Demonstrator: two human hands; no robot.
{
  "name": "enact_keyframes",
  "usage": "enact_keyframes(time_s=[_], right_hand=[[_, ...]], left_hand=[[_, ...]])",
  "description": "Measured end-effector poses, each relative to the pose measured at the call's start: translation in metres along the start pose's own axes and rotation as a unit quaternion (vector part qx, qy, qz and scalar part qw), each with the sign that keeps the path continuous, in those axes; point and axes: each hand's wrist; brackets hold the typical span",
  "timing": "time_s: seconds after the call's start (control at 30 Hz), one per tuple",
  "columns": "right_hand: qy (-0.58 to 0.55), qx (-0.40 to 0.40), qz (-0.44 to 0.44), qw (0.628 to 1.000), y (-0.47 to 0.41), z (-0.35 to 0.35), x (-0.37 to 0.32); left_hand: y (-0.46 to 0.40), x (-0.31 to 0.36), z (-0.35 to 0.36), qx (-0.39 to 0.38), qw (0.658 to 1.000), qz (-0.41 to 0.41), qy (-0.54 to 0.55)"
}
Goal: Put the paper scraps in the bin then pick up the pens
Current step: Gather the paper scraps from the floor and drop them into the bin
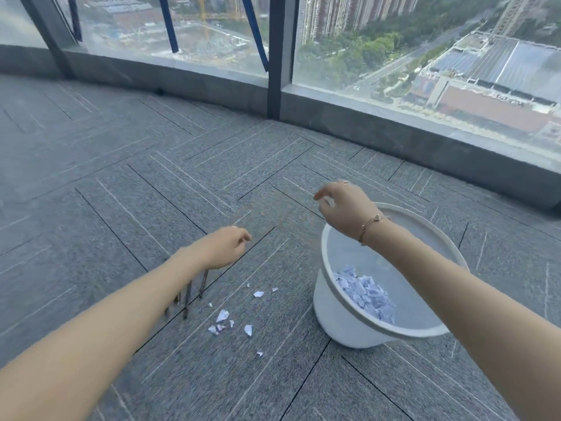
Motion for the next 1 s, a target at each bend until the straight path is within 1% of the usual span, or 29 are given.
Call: enact_keyframes(time_s=[0.07,0.1,0.2,0.27,0.47,0.67,0.73,0.8,0.93,1.0], right_hand=[[-0.025,-0.002,-0.032,0.999,-0.009,0.022,-0.027],[-0.034,-0.018,-0.04,0.998,-0.012,0.037,-0.038],[-0.044,-0.094,-0.048,0.993,-0.019,0.088,-0.06],[-0.036,-0.14,-0.044,0.988,-0.022,0.123,-0.065],[-0.004,-0.226,-0.017,0.974,-0.027,0.198,-0.061],[0.038,-0.282,-0.024,0.958,-0.035,0.255,-0.052],[0.032,-0.302,-0.039,0.952,-0.037,0.271,-0.053],[0.018,-0.312,-0.065,0.948,-0.038,0.286,-0.053],[0.046,-0.302,-0.147,0.941,-0.031,0.314,-0.047],[0.062,-0.292,-0.169,0.939,-0.018,0.324,-0.041]], left_hand=[[0.017,-0.036,0.016,-0.02,0.999,-0.048,0.001],[0.024,-0.053,0.024,-0.024,0.997,-0.07,0.006],[0.044,-0.093,0.051,-0.047,0.991,-0.125,0.016],[0.05,-0.11,0.066,-0.056,0.988,-0.139,0.022],[0.045,-0.139,0.098,-0.033,0.988,-0.139,0.057],[0.032,-0.159,0.128,-0.028,0.992,-0.1,0.072],[0.029,-0.163,0.136,-0.032,0.993,-0.09,0.065],[0.027,-0.167,0.143,-0.016,0.994,-0.087,0.061],[0.031,-0.172,0.149,0.031,0.996,-0.067,0.057],[0.037,-0.173,0.153,0.054,0.996,-0.051,0.054]])
Point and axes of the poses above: each hand's wrist, its own y-axis away from the middle knuckle, its own z-axis out of the palm, x = y × z, and after that the axes turned 11 degrees about y, right-handed
